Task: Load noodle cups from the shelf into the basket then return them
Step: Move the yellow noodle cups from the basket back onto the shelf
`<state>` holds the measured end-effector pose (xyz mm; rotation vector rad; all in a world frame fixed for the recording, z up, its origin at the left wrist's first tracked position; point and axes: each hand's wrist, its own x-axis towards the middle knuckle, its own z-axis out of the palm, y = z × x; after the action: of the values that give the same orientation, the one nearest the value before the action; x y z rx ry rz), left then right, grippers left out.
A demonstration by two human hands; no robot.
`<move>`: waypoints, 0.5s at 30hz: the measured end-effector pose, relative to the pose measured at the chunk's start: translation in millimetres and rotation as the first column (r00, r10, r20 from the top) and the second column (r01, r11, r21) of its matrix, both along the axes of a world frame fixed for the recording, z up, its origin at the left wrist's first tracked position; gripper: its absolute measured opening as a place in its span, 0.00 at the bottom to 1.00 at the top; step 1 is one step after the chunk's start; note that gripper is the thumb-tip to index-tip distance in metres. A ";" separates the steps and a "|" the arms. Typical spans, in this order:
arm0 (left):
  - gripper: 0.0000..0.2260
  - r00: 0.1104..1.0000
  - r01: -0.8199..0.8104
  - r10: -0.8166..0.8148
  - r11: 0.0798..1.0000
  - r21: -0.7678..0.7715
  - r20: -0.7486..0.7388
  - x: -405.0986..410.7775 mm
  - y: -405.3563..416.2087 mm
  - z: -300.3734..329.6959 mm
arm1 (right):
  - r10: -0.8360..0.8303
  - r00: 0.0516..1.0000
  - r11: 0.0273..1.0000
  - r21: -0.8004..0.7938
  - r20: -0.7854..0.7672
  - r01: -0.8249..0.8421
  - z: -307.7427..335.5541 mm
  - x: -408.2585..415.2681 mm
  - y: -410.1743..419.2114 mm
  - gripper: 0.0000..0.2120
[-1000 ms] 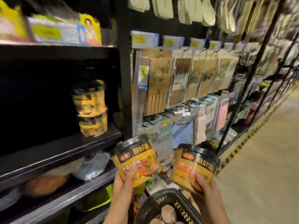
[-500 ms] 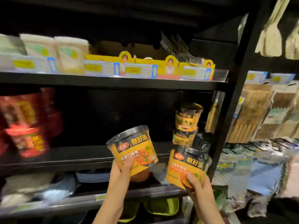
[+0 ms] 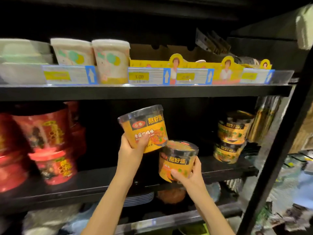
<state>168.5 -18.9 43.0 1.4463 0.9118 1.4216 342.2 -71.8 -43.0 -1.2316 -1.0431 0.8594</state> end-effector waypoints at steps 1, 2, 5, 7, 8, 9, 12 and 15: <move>0.37 1.000 -0.009 0.009 1.000 0.005 -0.008 1.4 5.8 1.0 | 0.005 0.999 1.000 -0.009 0.033 -0.004 -0.5 -1.7 5.6 0.53; 0.36 1.000 -0.014 0.015 1.000 0.009 -0.012 3.6 11.3 1.8 | 0.004 0.998 1.000 -0.021 0.068 -0.002 -1.2 -3.3 10.9 0.54; 0.34 0.998 -0.038 0.040 0.999 0.037 -0.048 13.6 25.7 3.4 | 0.004 0.985 0.999 -0.043 0.175 0.003 -1.7 -7.8 22.7 0.58; 0.26 0.993 -0.054 0.060 0.996 0.064 -0.098 22.6 34.7 1.1 | 0.017 0.974 0.998 -0.059 0.224 -0.004 -3.4 -7.3 31.7 0.59; 0.24 0.990 -0.056 0.066 0.995 0.083 -0.122 26.9 38.5 -1.1 | 0.017 0.968 0.998 -0.069 0.249 0.000 -3.9 -6.6 36.1 0.59; 0.24 0.986 -0.055 0.070 0.993 0.104 -0.149 31.3 42.6 -4.1 | 0.020 0.961 0.997 -0.079 0.276 0.002 -4.1 -5.7 40.7 0.60; 0.28 0.971 -0.057 0.090 0.987 0.149 -0.220 41.2 54.6 -14.0 | 0.047 0.935 0.992 -0.129 0.352 -0.001 -2.4 -3.6 55.8 0.61; 0.31 0.952 -0.094 0.137 0.982 0.162 -0.275 46.0 66.3 -23.4 | 0.068 0.911 0.986 -0.169 0.406 0.001 -3.8 -3.7 71.1 0.58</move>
<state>214.6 47.4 19.6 1.7679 1.1055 1.4116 338.5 -0.7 -46.8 -1.5845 -1.3520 0.7389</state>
